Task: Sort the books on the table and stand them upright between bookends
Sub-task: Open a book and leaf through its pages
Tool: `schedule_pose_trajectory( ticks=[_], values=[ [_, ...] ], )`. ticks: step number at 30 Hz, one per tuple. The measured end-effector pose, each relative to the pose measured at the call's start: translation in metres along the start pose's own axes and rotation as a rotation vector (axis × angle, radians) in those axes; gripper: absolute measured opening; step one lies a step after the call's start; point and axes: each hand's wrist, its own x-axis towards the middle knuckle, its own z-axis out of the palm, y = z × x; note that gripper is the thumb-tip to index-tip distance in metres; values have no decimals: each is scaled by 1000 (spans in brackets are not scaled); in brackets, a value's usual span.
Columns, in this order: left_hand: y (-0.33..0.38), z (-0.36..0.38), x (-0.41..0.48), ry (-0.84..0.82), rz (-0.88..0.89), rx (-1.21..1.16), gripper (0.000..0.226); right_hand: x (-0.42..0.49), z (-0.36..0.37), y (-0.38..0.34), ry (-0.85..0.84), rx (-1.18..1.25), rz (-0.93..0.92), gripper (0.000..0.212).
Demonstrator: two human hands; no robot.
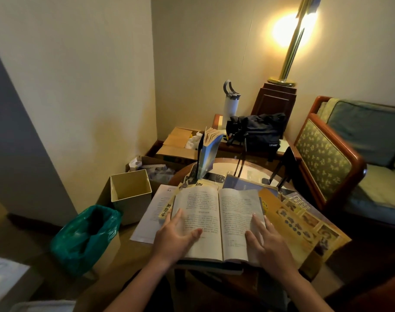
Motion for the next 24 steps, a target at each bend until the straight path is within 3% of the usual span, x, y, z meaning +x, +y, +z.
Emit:
schedule_pose_trajectory(
  ticks=[5,11,17,22,24],
  values=[
    [0,-4,-1,70,11,-31,92,2,-12,-12,121,276,48,73],
    [0,-13,-1,161,63,-135,83,9,-26,-16,83,522,19,76],
    [6,-19,1,193,146,-163,85,10,-46,-41,47,423,-186,68],
    [7,-25,4,122,136,-411,81,8,-54,-72,-13,304,-227,68],
    [7,-26,5,56,90,-545,89,7,-52,-83,-9,275,-214,74]
  ],
)
